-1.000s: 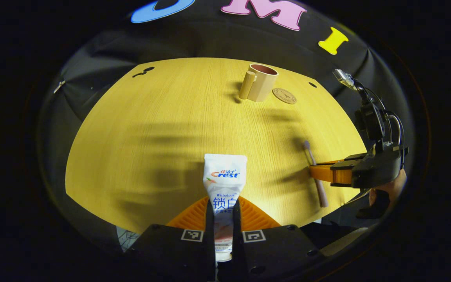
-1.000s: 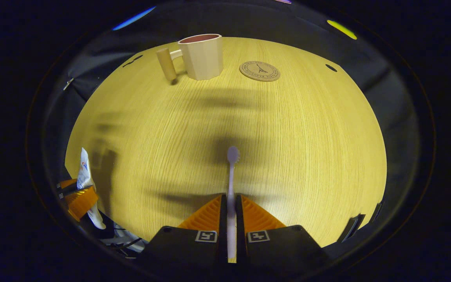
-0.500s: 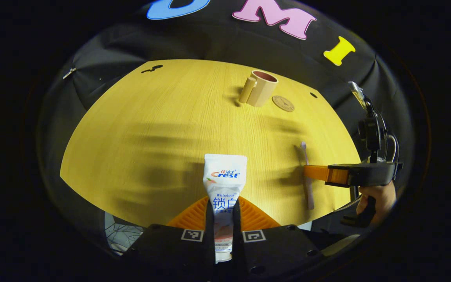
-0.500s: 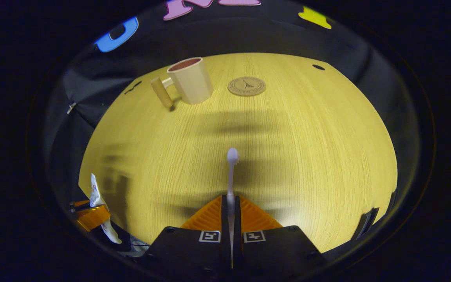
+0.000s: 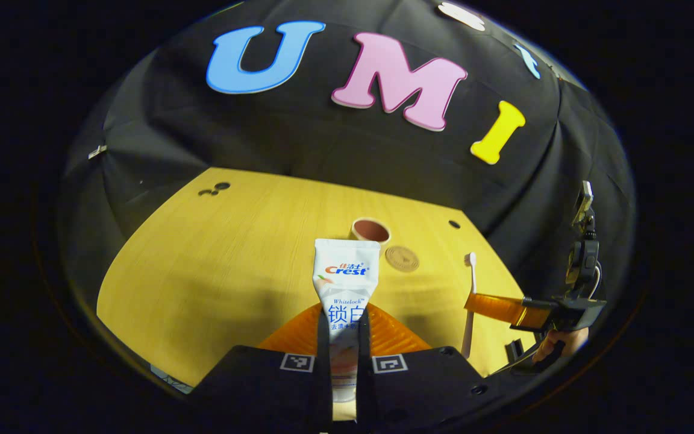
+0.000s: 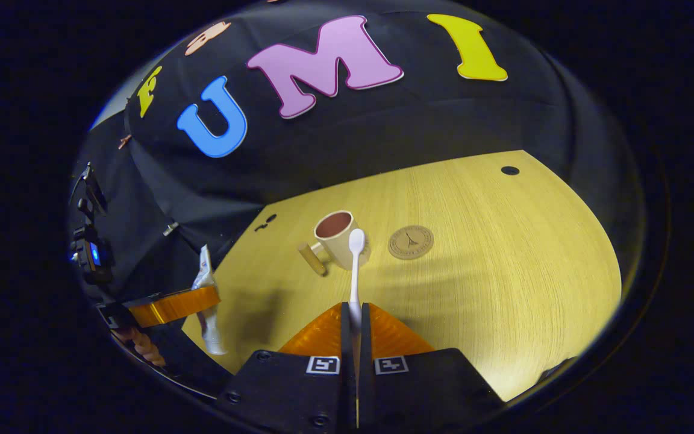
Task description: Put the toothbrush and toothpaste on the desktop into the cup, then pick up the cup and place it on the coaster on the desktop.
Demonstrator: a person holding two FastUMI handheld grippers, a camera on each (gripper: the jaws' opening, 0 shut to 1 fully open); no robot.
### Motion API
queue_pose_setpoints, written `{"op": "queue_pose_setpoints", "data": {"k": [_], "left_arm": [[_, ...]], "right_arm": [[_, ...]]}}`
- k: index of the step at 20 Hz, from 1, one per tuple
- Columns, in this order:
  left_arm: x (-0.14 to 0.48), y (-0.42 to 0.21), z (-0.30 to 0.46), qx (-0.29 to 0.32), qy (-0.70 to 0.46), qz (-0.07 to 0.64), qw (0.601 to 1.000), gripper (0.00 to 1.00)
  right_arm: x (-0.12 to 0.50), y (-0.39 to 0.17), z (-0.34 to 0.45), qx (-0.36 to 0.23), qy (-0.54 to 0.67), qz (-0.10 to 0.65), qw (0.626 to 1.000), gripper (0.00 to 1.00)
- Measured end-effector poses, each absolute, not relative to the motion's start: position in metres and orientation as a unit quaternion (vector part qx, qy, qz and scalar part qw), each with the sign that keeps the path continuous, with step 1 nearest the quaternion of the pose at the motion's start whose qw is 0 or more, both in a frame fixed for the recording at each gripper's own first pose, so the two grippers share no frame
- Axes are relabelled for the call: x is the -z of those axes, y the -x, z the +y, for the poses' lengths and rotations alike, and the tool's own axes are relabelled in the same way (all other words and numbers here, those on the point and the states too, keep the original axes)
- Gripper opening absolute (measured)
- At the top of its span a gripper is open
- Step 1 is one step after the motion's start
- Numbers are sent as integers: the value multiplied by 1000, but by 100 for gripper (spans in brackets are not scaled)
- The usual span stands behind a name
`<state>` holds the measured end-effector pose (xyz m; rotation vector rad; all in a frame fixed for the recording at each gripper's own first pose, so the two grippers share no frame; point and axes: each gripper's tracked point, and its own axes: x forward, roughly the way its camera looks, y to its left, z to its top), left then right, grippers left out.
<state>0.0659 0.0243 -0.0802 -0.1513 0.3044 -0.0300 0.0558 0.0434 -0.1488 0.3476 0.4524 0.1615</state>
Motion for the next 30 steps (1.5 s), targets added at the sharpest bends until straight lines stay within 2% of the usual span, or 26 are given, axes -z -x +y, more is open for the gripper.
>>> {"op": "queue_pose_setpoints", "data": {"k": [5,11,20,24,30], "left_arm": [[16,-136,-4,40,75,84,993,20],[-17,-211,-26,54,54,32,997,20],[17,-295,-15,21,80,42,996,20],[33,-315,0,1,79,50,996,20],[61,-331,4,3,78,70,994,20]], "right_arm": [[110,-64,34,-110,-196,190,956,6],[112,-65,5,-118,-190,200,954,6],[133,-66,-27,-120,-191,227,947,6],[140,-69,-42,-114,-194,232,946,6],[144,-67,-54,-94,-192,235,948,6]]}}
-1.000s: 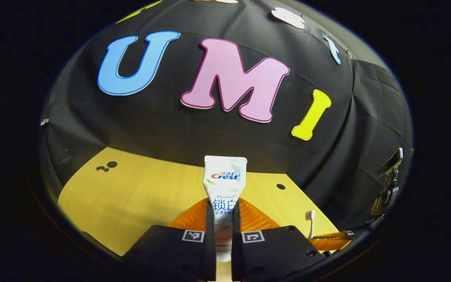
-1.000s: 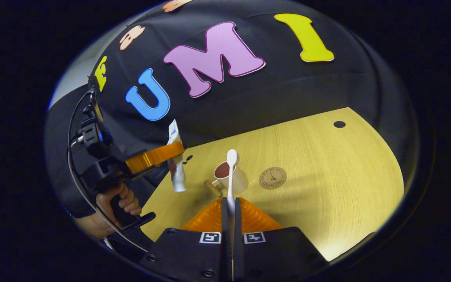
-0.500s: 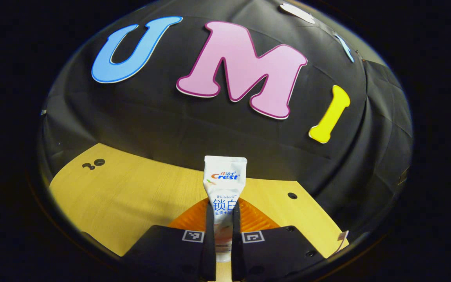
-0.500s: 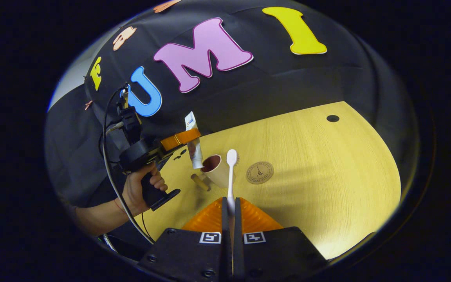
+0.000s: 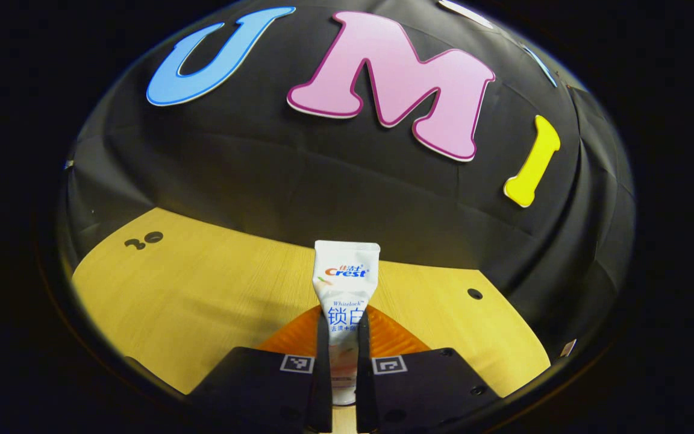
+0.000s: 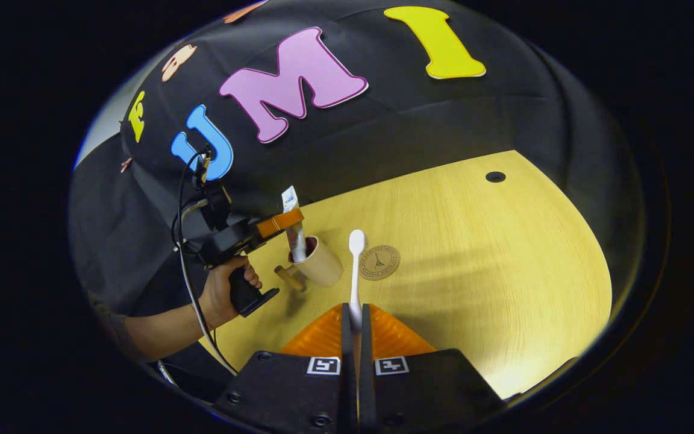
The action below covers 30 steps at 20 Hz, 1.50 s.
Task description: Put the toothbrush and toothpaste on the desktop into the cup, then pick up the cup and place it on the coaster on the desktop.
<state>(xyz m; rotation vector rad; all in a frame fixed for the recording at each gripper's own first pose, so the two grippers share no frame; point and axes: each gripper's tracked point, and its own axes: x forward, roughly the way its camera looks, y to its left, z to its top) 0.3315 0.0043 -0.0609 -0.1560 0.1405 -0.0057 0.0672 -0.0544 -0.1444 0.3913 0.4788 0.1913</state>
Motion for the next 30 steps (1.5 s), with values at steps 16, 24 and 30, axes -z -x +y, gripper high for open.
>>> {"op": "queue_pose_setpoints", "data": {"k": [16,24,30], "left_arm": [[97,-294,-2,55,58,124,989,57],[83,-240,18,63,56,125,989,71],[83,-166,30,70,62,141,986,71]], "right_arm": [[141,-53,-22,-63,-206,223,951,6],[100,-71,18,-83,-237,173,953,6],[73,-114,47,-114,-254,128,952,6]]}}
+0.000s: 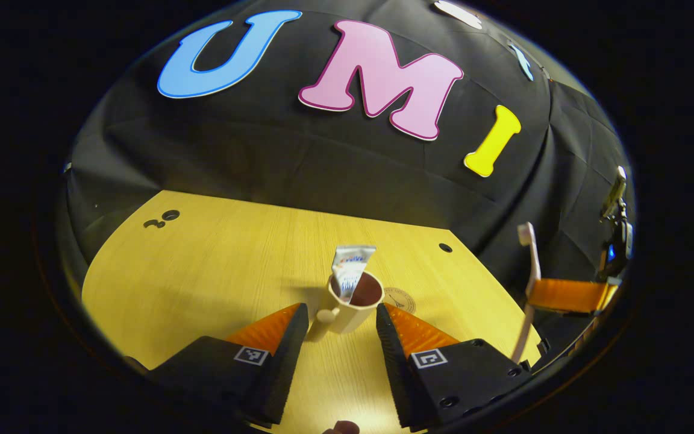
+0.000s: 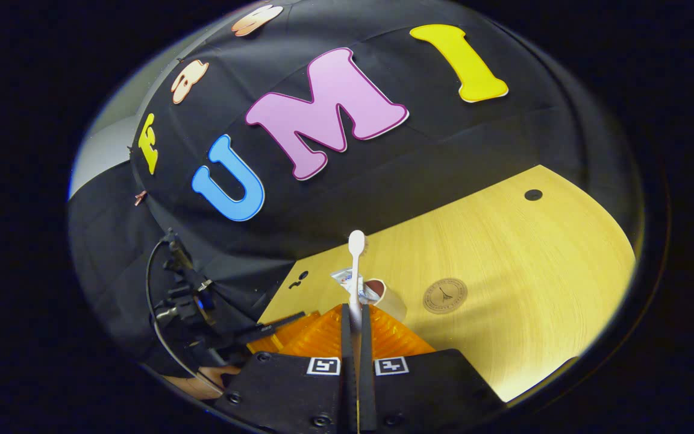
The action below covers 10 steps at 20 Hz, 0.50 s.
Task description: Put the toothbrush and toothpaste on the desktop into the cup, then pick up the cup and place it on the coaster on the desktop.
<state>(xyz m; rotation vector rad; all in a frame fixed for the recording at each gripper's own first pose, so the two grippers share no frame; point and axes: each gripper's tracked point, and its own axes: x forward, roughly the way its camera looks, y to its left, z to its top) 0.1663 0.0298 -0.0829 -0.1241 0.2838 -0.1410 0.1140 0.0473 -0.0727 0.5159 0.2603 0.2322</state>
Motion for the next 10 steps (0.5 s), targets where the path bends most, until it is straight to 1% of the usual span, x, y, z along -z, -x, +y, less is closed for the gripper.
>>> {"op": "queue_pose_setpoints", "data": {"k": [5,10], "left_arm": [[93,-115,32,71,55,153,984,71],[112,-81,30,63,56,169,982,71]], "right_arm": [[66,-154,62,-125,-276,107,947,6],[59,-204,67,-128,-262,71,954,6]]}}
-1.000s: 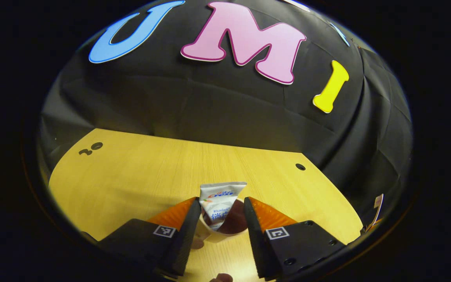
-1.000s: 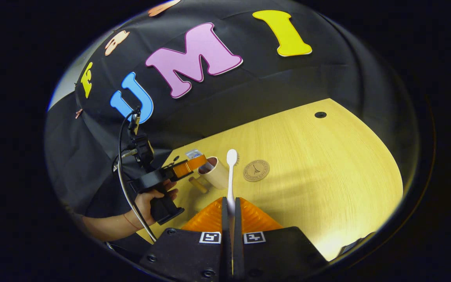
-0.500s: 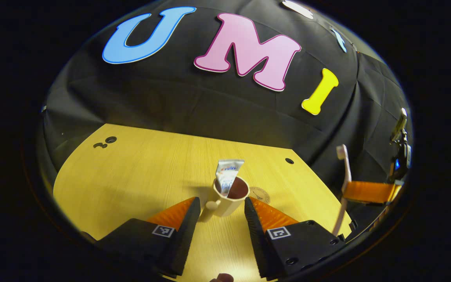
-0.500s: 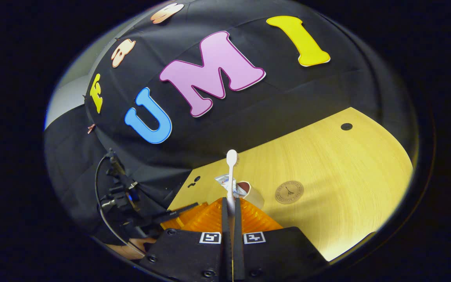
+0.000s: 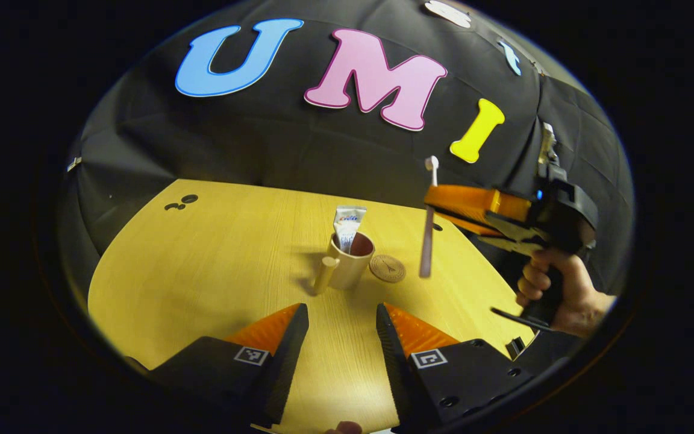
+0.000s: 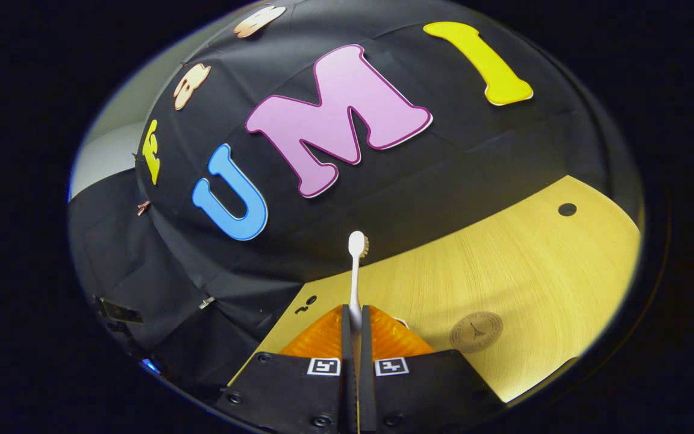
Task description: Put the toothbrush and toothpaste on the desktop into the cup, then pick up the cup and place it on the coaster on the desktop.
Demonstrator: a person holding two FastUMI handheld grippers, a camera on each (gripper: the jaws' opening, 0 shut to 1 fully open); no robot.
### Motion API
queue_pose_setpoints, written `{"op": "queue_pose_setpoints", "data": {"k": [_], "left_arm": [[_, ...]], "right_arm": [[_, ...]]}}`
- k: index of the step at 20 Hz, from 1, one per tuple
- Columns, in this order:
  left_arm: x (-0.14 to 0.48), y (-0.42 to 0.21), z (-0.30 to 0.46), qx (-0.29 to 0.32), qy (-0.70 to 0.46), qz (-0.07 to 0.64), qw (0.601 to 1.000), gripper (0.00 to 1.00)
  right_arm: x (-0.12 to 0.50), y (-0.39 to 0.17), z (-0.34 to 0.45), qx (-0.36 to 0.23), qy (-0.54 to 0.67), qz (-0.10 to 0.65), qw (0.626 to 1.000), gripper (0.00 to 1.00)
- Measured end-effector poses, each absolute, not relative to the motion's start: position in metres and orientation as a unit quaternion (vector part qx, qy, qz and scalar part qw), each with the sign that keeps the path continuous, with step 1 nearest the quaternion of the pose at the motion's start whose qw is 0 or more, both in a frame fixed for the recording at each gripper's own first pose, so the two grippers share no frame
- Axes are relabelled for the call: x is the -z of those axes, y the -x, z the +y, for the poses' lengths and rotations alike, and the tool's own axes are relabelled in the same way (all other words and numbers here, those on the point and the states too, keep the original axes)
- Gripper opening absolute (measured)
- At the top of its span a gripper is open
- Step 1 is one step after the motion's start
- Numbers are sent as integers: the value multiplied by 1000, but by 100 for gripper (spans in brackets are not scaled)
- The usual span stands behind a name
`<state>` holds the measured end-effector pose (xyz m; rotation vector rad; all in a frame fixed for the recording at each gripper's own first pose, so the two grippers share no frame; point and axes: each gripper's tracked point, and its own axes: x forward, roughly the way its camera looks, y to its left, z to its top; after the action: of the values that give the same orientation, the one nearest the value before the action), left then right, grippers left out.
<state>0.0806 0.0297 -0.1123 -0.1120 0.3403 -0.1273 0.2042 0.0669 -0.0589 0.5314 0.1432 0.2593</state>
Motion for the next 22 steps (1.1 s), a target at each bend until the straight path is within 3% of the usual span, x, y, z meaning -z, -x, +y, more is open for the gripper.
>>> {"op": "queue_pose_setpoints", "data": {"k": [11,22], "left_arm": [[139,-30,70,-11,73,192,979,71],[160,-16,77,-43,72,206,975,71]], "right_arm": [[100,-302,70,-118,-237,36,964,6],[142,-299,80,-124,-138,62,981,8]]}}
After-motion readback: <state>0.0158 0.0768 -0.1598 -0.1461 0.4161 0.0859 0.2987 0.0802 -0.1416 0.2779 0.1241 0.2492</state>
